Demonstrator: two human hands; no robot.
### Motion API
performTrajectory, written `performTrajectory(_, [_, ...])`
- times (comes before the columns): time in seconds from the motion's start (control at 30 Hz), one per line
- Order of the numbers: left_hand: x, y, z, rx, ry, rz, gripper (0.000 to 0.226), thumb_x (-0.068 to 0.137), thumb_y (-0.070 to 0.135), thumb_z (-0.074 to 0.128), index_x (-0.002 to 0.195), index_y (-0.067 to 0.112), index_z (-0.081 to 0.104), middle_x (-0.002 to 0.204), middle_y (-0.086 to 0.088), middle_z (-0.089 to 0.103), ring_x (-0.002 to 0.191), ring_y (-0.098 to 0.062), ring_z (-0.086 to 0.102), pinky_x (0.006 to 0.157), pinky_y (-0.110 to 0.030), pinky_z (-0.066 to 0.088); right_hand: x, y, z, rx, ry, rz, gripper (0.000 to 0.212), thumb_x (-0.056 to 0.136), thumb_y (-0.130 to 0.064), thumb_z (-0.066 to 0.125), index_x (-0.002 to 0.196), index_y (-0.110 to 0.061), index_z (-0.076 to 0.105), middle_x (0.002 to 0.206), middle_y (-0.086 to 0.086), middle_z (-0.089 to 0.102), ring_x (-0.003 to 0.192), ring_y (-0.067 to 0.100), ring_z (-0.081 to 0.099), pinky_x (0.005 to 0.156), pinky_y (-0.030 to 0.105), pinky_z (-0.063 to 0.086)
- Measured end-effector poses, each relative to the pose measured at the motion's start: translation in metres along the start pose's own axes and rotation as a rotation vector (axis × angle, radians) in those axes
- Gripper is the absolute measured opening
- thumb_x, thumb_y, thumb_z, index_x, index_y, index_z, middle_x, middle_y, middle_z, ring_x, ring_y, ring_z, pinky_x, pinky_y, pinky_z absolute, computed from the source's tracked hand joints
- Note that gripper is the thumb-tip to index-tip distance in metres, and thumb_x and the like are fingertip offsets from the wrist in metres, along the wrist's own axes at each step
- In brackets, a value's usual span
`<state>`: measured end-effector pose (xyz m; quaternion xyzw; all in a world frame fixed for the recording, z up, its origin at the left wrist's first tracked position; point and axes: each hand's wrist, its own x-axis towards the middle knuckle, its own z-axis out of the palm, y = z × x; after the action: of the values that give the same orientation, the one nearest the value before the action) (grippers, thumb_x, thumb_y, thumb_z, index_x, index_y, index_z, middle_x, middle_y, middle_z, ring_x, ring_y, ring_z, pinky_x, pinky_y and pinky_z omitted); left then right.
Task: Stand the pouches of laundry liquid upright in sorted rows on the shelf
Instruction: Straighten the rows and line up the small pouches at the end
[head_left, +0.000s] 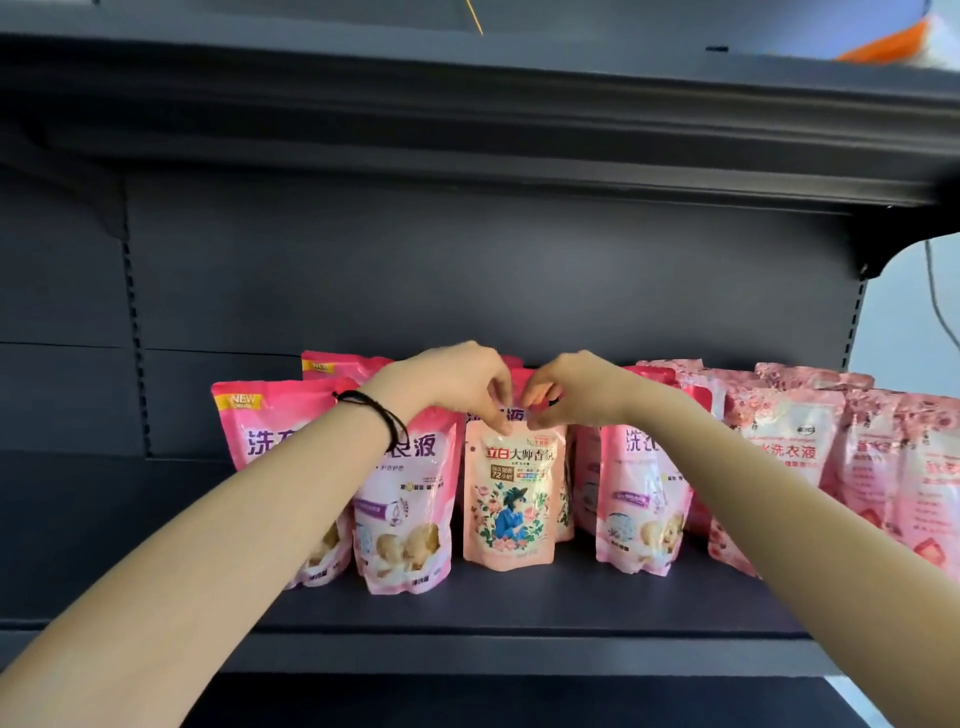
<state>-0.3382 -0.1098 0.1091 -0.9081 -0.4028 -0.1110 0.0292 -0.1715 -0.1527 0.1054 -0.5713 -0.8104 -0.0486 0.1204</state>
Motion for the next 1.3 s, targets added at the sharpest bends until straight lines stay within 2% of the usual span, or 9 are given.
performTrajectory(0.13, [0.017, -0.007, 0.008, -0.027, -0.172, -0.049, 0.034, 0.074, 0.032, 0.079, 0.103, 0.016, 0.073, 0.095, 0.005, 0.069, 0.084, -0.011, 0.059, 0.075, -0.025, 0.047, 0.016, 0.011, 0.018, -0.085, -0.113, 0.035, 0.037, 0.083, -0.031, 0.071, 0.115, -0.012, 0.068, 0.118, 0.002, 0.067, 0.11, 0.02, 0.06, 0.091, 0.029, 0.044])
performTrajectory(0.3, [0.028, -0.01, 0.011, -0.029, -0.153, -0.05, 0.023, 0.078, 0.02, 0.076, 0.099, 0.011, 0.073, 0.093, 0.0, 0.07, 0.078, -0.01, 0.056, 0.062, -0.017, 0.041, 0.022, 0.024, 0.026, 0.027, -0.089, 0.051, 0.03, 0.083, -0.027, 0.072, 0.106, -0.007, 0.072, 0.113, 0.005, 0.069, 0.097, 0.015, 0.059, 0.085, 0.025, 0.042])
performTrajectory(0.4, [0.021, -0.011, -0.004, -0.082, 0.029, -0.04, 0.016, 0.08, 0.022, 0.075, 0.094, 0.015, 0.074, 0.087, 0.005, 0.068, 0.081, -0.008, 0.058, 0.067, -0.018, 0.042, 0.017, 0.027, 0.008, 0.092, 0.042, 0.066, 0.026, 0.084, -0.029, 0.072, 0.099, -0.008, 0.073, 0.097, 0.002, 0.069, 0.092, 0.015, 0.06, 0.078, 0.023, 0.043])
performTrajectory(0.5, [0.012, -0.012, -0.023, -0.347, 0.307, -0.053, 0.005, 0.081, 0.021, 0.073, 0.085, 0.019, 0.071, 0.078, 0.006, 0.065, 0.074, -0.007, 0.058, 0.067, -0.019, 0.044, 0.007, 0.026, -0.016, 0.394, 0.286, 0.111, 0.015, 0.084, -0.021, 0.072, 0.075, -0.012, 0.065, 0.064, -0.006, 0.058, 0.06, 0.008, 0.054, 0.055, 0.021, 0.038])
performTrajectory(0.6, [0.0, 0.001, -0.035, -0.752, 0.568, 0.012, 0.008, 0.084, 0.016, 0.07, 0.078, 0.02, 0.067, 0.075, 0.007, 0.065, 0.072, -0.006, 0.059, 0.071, -0.025, 0.048, -0.007, 0.018, -0.036, 0.994, 0.445, 0.081, 0.014, 0.084, -0.009, 0.07, 0.074, -0.013, 0.061, 0.068, -0.002, 0.067, 0.06, 0.008, 0.065, 0.061, 0.028, 0.053])
performTrajectory(0.73, [-0.02, 0.024, -0.034, -1.066, 0.723, -0.009, 0.003, 0.086, 0.019, 0.067, 0.089, 0.018, 0.068, 0.088, 0.001, 0.071, 0.085, -0.014, 0.068, 0.078, -0.031, 0.057, -0.018, -0.006, -0.043, 1.277, 0.527, 0.036, 0.013, 0.087, -0.006, 0.066, 0.078, -0.012, 0.058, 0.076, 0.005, 0.07, 0.069, 0.018, 0.068, 0.069, 0.037, 0.058])
performTrajectory(0.9, [-0.061, 0.033, -0.019, -1.315, 0.619, -0.094, 0.029, 0.081, 0.024, 0.072, 0.106, 0.014, 0.063, 0.098, -0.003, 0.073, 0.085, -0.015, 0.072, 0.069, -0.028, 0.057, -0.026, -0.036, -0.04, 1.409, 0.597, 0.007, 0.01, 0.088, -0.006, 0.065, 0.082, -0.009, 0.058, 0.075, 0.007, 0.069, 0.065, 0.018, 0.068, 0.062, 0.034, 0.059])
performTrajectory(1.03, [-0.103, 0.025, -0.006, -1.34, 0.488, -0.075, 0.036, 0.072, 0.023, 0.073, 0.105, 0.015, 0.065, 0.102, -0.003, 0.074, 0.094, -0.019, 0.071, 0.08, -0.036, 0.058, -0.03, -0.069, -0.037, 1.407, 0.692, -0.053, 0.01, 0.089, -0.007, 0.064, 0.082, -0.01, 0.057, 0.077, 0.009, 0.067, 0.069, 0.02, 0.067, 0.068, 0.04, 0.059])
performTrajectory(1.3, [-0.179, -0.038, -0.01, -1.334, 0.599, -0.034, 0.032, 0.077, 0.002, 0.069, 0.108, 0.008, 0.066, 0.103, -0.004, 0.074, 0.097, -0.017, 0.07, 0.076, -0.028, 0.059, -0.015, -0.164, -0.019, 1.456, 0.618, -0.172, 0.017, 0.089, -0.013, 0.065, 0.102, -0.01, 0.054, 0.093, 0.011, 0.067, 0.079, 0.02, 0.069, 0.07, 0.037, 0.058])
